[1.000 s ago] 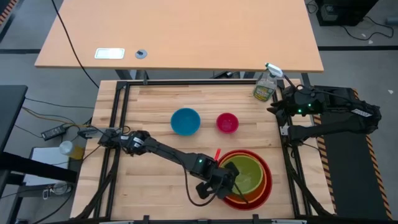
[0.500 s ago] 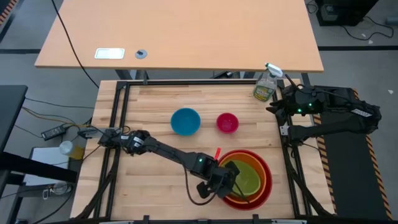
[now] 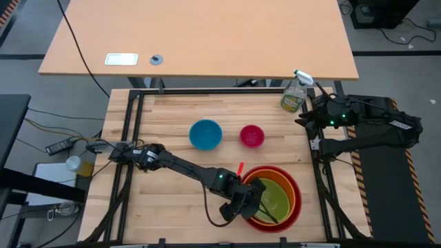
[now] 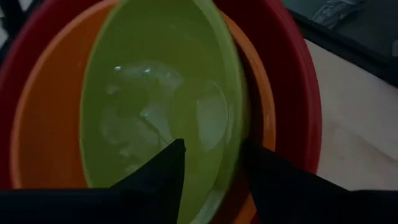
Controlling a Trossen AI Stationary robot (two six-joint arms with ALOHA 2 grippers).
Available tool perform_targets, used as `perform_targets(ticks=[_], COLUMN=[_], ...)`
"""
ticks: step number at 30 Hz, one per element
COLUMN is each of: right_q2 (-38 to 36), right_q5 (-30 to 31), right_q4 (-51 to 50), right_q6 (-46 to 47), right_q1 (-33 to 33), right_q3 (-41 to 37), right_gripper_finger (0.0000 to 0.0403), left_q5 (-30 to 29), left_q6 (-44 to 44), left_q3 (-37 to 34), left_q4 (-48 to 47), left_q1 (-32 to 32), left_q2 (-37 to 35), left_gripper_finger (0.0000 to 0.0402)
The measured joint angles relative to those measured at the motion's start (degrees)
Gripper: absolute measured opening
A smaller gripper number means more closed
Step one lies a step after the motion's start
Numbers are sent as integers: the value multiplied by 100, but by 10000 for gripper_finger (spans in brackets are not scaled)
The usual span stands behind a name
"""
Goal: Nest bowls inside each other
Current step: Stack the green bowl on top of the orange bowl, then stack the blue bowl on top of the green bowl
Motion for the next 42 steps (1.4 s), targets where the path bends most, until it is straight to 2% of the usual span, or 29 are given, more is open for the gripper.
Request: perform_targets(ticks=[6, 9, 13, 16, 19, 22, 25, 34, 38, 42], right_q2=[-2, 0, 129, 397, 715, 999, 1143, 1278, 1331, 1415], right_q5=[-165, -370, -608, -708, -773, -773, -773, -585, -507, -443], right_q4=[-14, 2, 48, 129, 407, 719, 995, 1321, 1424, 1455], right_q6=[-27, -31, -45, -168, -374, -568, -704, -729, -523, -356], right_q1=[1, 0, 9, 48, 138, 203, 205, 184, 184, 184], right_q3=[0, 0, 0, -4, -4, -10, -11, -11, -9, -9], right_gripper_finger=[165, 165, 165, 165, 165, 165, 165, 165, 165, 165], left_q5=[-188, -321, 5, 72, 101, 60, -272, -1256, -1473, -1676], left_q6=[-546, -1589, -2922, -3183, -3276, -3338, -3438, -4235, -4297, -3966], left_q3=[2, 2, 13, -83, -445, -887, -1446, -4254, -5294, -5954], left_q4=[-309, -661, -1041, -1354, -1229, -1028, -808, 206, 246, 397], left_q1=[0, 25, 143, 135, 76, 73, 145, 529, 730, 1005], left_q2=[-369, -578, -740, -725, -748, -872, -1255, -3457, -4070, -4332], left_gripper_finger=[167, 167, 160, 151, 139, 126, 116, 112, 119, 146])
